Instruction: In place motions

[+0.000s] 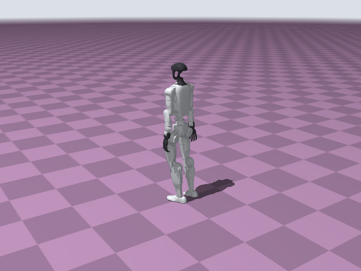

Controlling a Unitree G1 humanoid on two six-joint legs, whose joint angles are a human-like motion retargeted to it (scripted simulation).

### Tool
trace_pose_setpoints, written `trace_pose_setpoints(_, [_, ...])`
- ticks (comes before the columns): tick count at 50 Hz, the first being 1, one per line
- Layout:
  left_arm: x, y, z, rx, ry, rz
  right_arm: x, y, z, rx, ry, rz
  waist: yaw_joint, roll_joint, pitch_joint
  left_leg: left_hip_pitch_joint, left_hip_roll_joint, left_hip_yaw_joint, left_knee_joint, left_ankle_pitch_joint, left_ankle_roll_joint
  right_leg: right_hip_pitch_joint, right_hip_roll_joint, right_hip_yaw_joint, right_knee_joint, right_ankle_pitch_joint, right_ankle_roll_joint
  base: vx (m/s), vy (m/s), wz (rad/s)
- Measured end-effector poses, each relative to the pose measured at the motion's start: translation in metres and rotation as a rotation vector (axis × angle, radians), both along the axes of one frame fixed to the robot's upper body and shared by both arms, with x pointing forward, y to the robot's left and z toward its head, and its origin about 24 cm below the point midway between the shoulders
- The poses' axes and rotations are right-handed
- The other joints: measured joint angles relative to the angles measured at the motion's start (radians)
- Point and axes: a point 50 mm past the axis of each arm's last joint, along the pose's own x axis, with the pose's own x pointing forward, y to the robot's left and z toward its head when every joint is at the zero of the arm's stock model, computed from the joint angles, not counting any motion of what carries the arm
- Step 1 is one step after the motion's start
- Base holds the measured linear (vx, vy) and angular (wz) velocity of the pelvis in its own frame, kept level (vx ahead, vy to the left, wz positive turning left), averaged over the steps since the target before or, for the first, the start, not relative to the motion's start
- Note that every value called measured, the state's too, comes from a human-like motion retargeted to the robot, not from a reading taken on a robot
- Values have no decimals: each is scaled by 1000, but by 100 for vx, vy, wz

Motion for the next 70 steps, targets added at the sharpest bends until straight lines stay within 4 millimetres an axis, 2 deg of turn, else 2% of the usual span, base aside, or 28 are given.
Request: trace_pose_setpoints(70, [-3,-3,0,-4,10,-3,-4,2,0,1,11,0,-1,-4,-6,-2,-4,-3,1,5,0,0,-3,-2,1,-1,3,0,0,0])
